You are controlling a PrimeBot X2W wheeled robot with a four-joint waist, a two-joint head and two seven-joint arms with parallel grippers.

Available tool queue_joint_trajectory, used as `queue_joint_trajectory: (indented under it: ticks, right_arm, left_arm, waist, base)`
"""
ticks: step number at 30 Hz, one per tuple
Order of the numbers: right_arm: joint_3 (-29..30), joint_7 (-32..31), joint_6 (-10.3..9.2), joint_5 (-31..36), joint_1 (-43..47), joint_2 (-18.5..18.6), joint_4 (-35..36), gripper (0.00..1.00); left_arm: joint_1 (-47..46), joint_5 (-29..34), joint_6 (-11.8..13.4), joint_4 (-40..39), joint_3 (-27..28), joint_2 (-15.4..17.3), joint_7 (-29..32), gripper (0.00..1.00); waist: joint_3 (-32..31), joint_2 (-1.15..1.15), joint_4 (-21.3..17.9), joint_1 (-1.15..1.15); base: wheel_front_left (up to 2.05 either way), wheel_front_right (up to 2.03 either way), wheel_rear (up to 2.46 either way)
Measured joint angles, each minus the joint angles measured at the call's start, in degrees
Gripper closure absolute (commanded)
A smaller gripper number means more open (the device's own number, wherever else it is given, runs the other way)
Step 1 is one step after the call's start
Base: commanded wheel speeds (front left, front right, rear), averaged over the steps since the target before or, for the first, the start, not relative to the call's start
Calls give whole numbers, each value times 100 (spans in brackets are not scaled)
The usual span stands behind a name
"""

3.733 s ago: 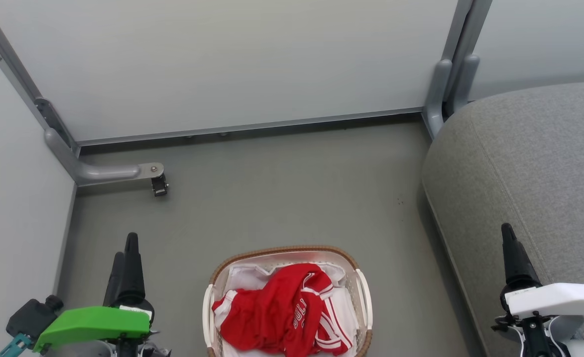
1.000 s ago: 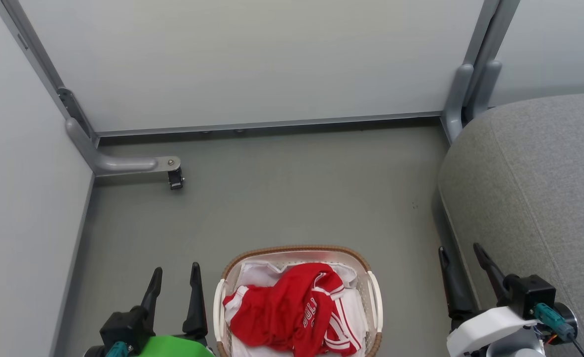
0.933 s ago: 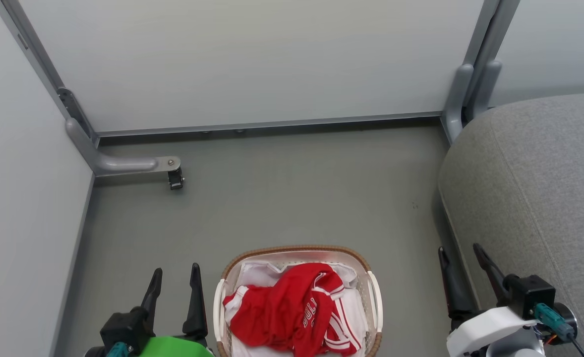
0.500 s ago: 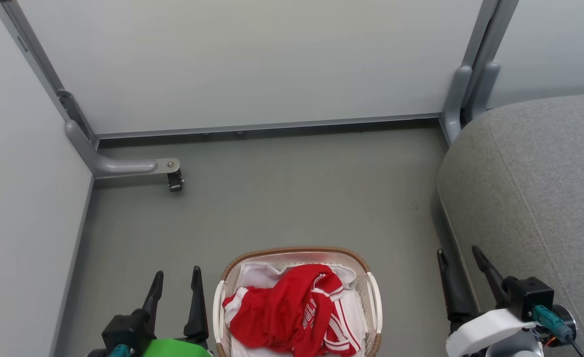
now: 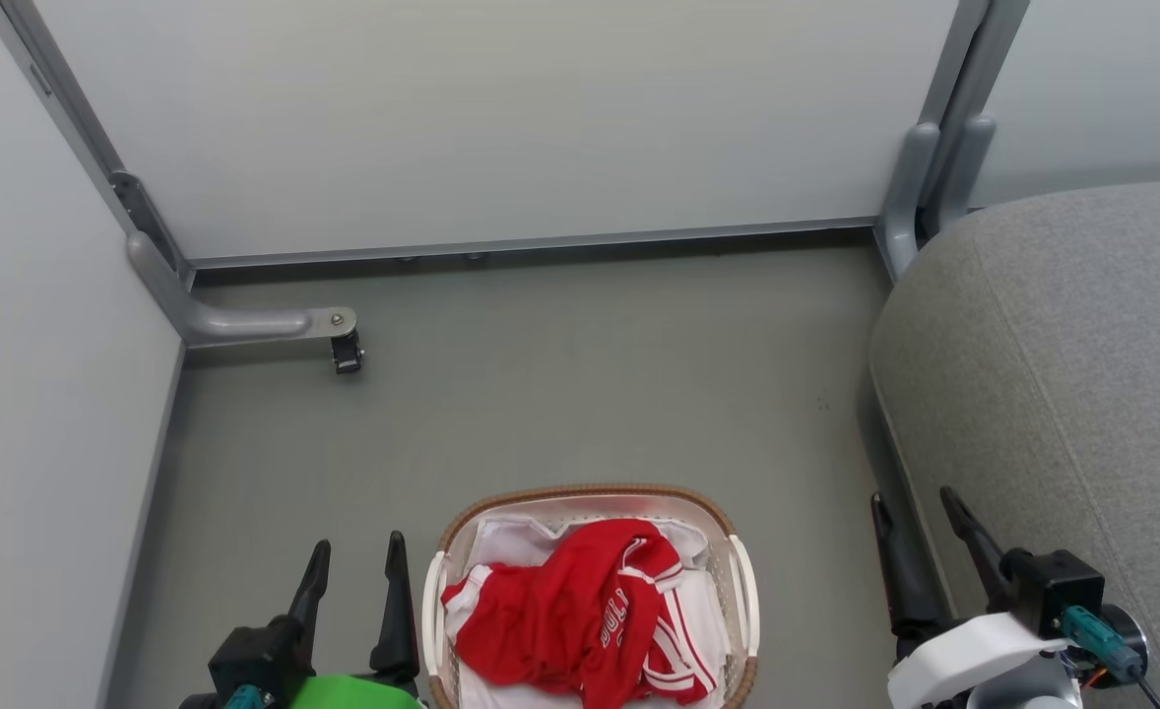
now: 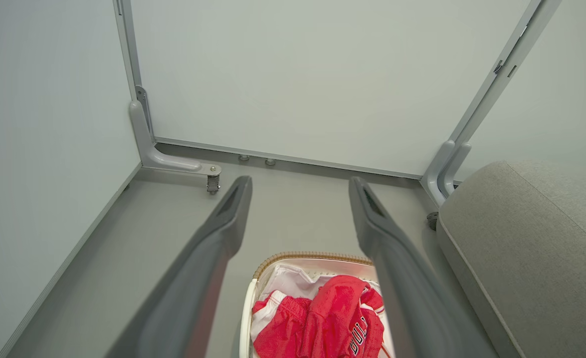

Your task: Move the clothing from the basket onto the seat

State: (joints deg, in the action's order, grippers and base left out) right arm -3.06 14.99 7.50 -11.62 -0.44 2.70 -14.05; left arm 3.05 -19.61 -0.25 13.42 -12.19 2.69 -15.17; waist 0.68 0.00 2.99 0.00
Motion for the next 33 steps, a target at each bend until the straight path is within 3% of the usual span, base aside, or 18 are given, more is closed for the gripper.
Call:
queue_joint_trajectory:
  ticks: [8, 17, 33]
  right_arm:
    - [99, 0, 0, 46, -149, 0, 137, 0]
    - [420, 0, 0, 244, -736, 3, 415, 0]
    - [218, 0, 0, 41, -1717, 9, 723, 0]
  left_arm:
    - [-176, 30, -54, -2, -129, 1, 0, 0]
    - [-1371, 231, -225, 298, -543, 2, 0, 0]
    - [-3795, 667, -537, 3271, -1866, -5, 44, 0]
  waist:
    - [291, 0, -31, 0]
    - [1073, 0, -129, 0]
    - [3004, 0, -578, 1]
  base:
    - [0, 0, 0]
    - [0, 0, 0]
    - [0, 0, 0]
